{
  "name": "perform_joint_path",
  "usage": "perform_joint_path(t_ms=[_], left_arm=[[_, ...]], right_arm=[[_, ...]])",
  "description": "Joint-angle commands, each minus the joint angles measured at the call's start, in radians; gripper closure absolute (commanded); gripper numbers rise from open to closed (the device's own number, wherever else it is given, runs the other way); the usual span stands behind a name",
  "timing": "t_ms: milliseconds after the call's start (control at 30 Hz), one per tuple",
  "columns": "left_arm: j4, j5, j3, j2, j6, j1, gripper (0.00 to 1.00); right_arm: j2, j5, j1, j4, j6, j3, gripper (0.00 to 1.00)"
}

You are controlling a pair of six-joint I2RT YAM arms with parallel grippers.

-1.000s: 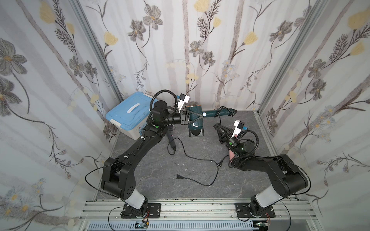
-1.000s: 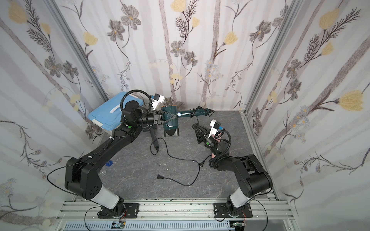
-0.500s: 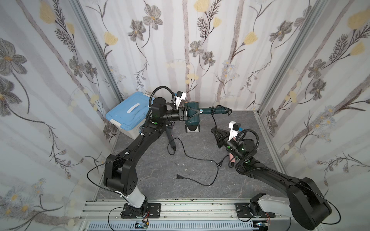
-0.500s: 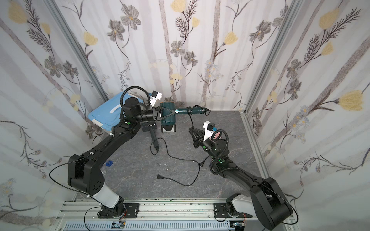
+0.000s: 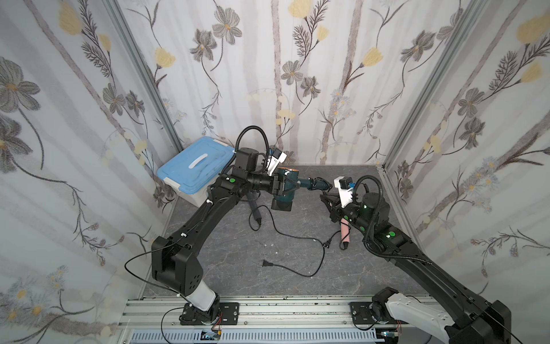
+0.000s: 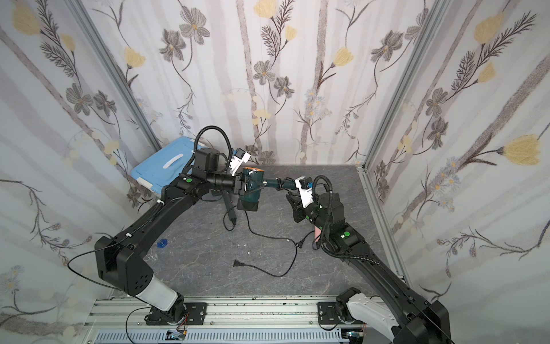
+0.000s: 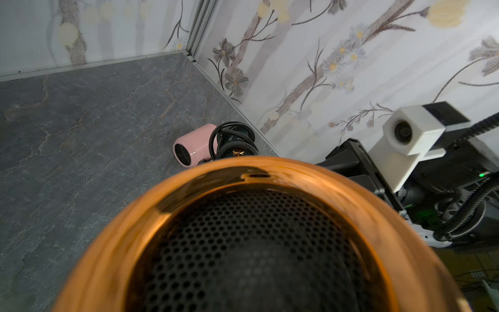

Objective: Wrap the cord around the hair dryer
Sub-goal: Wrap the power cord around the hair dryer.

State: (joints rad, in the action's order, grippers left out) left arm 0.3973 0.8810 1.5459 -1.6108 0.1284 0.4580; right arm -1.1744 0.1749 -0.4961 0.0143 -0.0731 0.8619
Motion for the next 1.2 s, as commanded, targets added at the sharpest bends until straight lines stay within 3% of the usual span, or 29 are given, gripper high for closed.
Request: perform_joint_path(t_ms=[0, 333, 500, 700, 1167], left_arm=[[0.157, -0.132, 0.036, -0.029, -0.162, 0.035, 1.0], [0.324, -0.163, 0.111, -0.112, -0.285, 0.16, 1.0], [0.387, -0.159, 0.117, -0.109, -0.322, 0.207, 1.0], [0.432, -0.114, 0.103, -0.107, -0.343, 0.226, 1.0], [0.447, -0.042, 0.118, -0.126, -0.346, 0.232, 1.0]], right_arm=[[0.005, -0.036, 0.0, -0.139, 0.122, 0.078, 0.97], [-0.039, -0.152, 0.003, -0.28, 0.263, 0.249, 0.96], [-0.14, -0.147, 0.011, -0.368, 0.308, 0.328, 0.94], [-0.231, -0.121, 0.012, -0.402, 0.329, 0.308, 0.9], [-0.307, -0.043, 0.006, -0.414, 0.34, 0.289, 0.59]])
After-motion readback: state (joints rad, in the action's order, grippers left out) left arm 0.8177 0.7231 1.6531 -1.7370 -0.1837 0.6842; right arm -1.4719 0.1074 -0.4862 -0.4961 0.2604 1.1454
